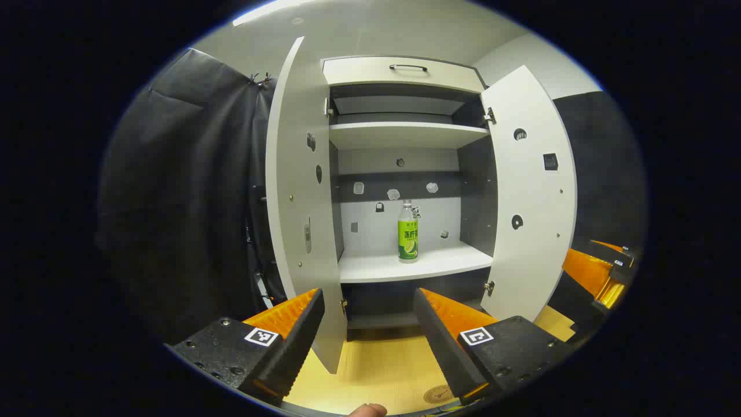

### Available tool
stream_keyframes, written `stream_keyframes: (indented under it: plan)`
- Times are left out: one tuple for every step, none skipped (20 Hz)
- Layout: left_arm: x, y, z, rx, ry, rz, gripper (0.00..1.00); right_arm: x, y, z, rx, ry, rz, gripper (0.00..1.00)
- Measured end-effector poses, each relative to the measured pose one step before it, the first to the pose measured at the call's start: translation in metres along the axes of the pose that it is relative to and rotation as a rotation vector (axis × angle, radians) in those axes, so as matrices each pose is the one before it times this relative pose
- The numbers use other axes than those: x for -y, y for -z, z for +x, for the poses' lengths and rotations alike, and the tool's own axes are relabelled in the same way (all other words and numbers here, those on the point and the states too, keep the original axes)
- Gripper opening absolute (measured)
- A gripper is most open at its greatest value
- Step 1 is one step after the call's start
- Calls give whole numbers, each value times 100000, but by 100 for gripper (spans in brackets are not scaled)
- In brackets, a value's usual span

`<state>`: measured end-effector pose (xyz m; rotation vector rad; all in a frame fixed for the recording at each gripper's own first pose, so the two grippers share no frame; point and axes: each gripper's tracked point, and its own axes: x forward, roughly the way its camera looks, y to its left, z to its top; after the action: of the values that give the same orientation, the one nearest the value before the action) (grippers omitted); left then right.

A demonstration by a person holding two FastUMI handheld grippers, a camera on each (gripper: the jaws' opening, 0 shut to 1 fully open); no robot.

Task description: Grasp the bottle in the cabinet with the left hand and place it on the coaster, then close the right door with the right hand and the left door with the left hand.

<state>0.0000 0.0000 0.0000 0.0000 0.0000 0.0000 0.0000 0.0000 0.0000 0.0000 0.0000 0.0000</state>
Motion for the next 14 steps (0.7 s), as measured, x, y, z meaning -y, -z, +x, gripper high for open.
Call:
stream_keyframes:
  plan:
    - [271,-498,-56,638,-592,216,96,433,-128,180,356,-980,-916,100]
    - [-6,-639,65,998,-1820,-253,98,435,-389,112,571,-805,-1134,97]
    - [-29,-530,45,1388,-1987,-1512,98,319,-368,21,1429,-1408,-1165,100]
    - [277,-217,-90,-195,-575,-143,96,365,-453,146,1652,-817,-1387,100]
    - [-8,116,-379,-9,-1073,-195,98,535,-278,-6,1587,68,-1737,100]
    - [147,-242,-122,221,-663,-1844,98,507,-168,79,414,538,-986,100]
    - [504,369,-153,-2025,549,-1590,98,245,-11,14,115,33,-827,100]
    - [401,472,-220,-1893,338,-714,98,143,-12,78,-526,186,-514,100]
    - [-24,145,-25,-981,-547,70,98,14,29,-98,-379,-616,-295,100]
    - [110,-67,-1,285,-104,774,98,-212,49,-20,-645,-927,-341,100]
    - [52,-88,8,870,-196,616,96,-28,130,15,-377,-473,-317,100]
    - [54,-50,127,574,28,8,96,-147,117,102,-348,-192,222,100]
    - [203,220,154,-444,750,-705,98,-54,295,162,-574,-186,525,100]
    - [161,275,234,-726,701,-966,98,-106,105,158,-454,80,922,100]
